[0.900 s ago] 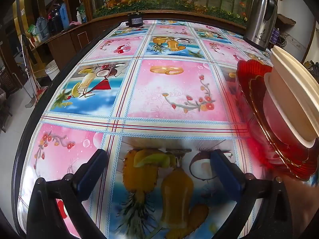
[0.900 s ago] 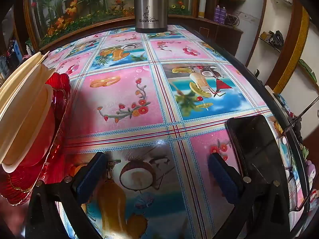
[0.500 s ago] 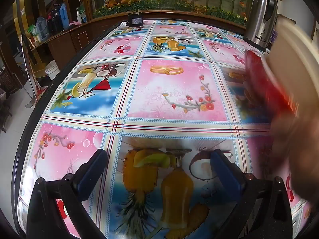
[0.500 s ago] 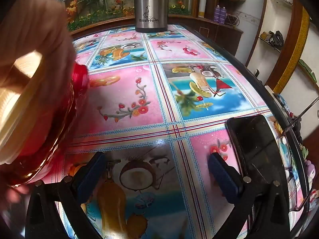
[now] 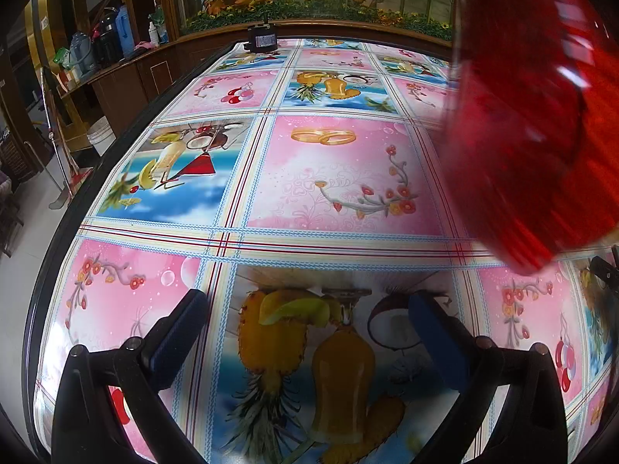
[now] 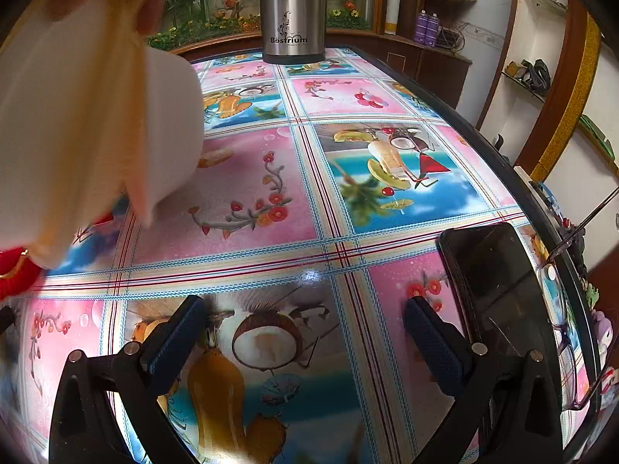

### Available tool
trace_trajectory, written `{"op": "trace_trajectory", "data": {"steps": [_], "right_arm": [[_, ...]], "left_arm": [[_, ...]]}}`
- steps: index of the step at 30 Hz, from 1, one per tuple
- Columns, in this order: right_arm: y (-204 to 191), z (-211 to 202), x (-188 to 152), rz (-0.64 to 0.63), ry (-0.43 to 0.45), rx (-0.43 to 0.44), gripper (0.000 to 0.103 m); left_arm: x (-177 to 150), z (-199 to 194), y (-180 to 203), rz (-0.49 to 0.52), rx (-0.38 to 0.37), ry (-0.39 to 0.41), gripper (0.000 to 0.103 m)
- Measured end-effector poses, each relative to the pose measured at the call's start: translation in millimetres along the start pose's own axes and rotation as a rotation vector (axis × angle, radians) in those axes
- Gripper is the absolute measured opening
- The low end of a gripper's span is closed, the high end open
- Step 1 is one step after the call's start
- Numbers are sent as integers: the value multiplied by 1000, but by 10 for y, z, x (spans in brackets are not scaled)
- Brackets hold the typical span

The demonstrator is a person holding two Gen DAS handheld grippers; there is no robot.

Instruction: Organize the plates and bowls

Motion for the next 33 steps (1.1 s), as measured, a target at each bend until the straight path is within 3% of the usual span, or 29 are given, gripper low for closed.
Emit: {"op": "trace_trajectory", "data": {"steps": [33], "right_arm": [[8, -15, -13, 0, 1, 0, 102]], "left_arm": [[4, 5, -1, 0, 0, 0, 103]]}}
Point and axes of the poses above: each gripper's, at about its wrist camera, not at the fingertips, and z roughly the way its jaws point, y to its right, x to its top, the point moved 2 cm from there along z, roughly the way its jaws point, and after that the axes turned 13 degrees about -z, right-handed, at the moved point
